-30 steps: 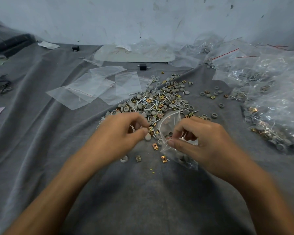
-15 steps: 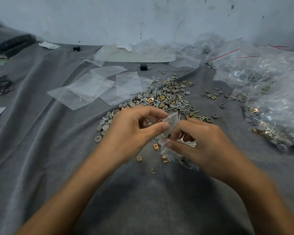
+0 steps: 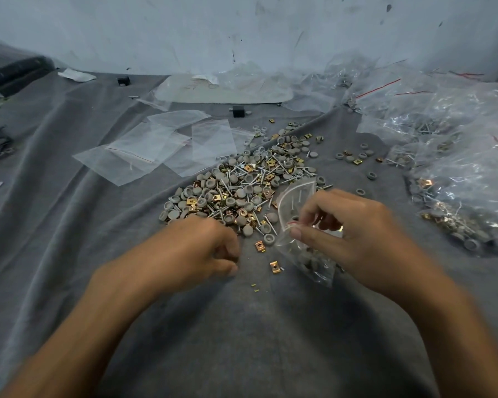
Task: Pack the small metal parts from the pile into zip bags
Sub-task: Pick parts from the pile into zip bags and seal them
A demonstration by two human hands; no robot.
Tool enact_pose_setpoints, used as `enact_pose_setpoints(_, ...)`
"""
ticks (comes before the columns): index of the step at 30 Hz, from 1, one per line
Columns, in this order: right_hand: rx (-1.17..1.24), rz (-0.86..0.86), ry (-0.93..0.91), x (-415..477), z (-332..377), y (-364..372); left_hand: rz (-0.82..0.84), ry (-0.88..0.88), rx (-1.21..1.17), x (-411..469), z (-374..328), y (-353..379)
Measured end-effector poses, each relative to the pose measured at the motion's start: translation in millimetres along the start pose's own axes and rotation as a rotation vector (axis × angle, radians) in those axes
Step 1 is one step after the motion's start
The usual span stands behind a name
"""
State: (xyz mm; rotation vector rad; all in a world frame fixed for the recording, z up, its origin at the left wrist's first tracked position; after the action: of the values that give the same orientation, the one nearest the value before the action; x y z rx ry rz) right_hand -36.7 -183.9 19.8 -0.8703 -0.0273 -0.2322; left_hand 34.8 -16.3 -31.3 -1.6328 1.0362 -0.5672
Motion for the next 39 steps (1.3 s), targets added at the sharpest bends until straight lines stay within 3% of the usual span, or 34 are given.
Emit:
enact_pose_setpoints(5,-0.012,0.017,-0.013,-1,4,5,-0.052,0.014,-0.079,1,2,-2)
enact_pose_setpoints(10,-0.046,0.055,-0.023,-1,7,17,-0.619,0.145,-0.345,-7,-10,-53)
enact_pose_setpoints(12,-0.06,0.069,-0.035,-2,10,20,-0.756,0.205,-0.5,-10,-17,-60)
enact_pose_setpoints(16,-0.062,0.071,-0.051,-1,11,20,-0.76,0.284,-0.534,-2,-32,-52)
enact_pose_setpoints(20,-0.021,0.012,-0.029,1,2,7,-0.822,0.166,-0.451,-5,-15,-51)
enact_pose_setpoints(23,0.008,-0.014,-0.018,2,-4,-1,-0.613,0.104,-0.162,3,-21,-37)
enact_pose_setpoints(25,0.004,-0.015,-0.017,2,-5,-2,-0.393,0.109,-0.066,14,-31,-15)
enact_pose_setpoints(28,0.012,-0.024,-0.026,2,-4,-4,-0.235,0.148,0.019,23,-45,8)
enact_pose_setpoints(39,0.163,-0.054,0.041,4,-20,-21,-0.209,0.137,-0.026,24,-48,11)
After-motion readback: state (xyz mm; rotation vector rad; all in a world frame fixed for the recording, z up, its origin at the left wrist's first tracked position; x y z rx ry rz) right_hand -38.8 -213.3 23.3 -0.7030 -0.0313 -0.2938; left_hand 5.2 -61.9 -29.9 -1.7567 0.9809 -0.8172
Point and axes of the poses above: each hand's wrist, its own x-axis towards the middle knuckle, its own y-axis out of the palm, z = x × y, the point moved 10 cm from there along x, towards the middle knuckle, and after that the axes turned 15 degrees about y, right-handed, at the moved point
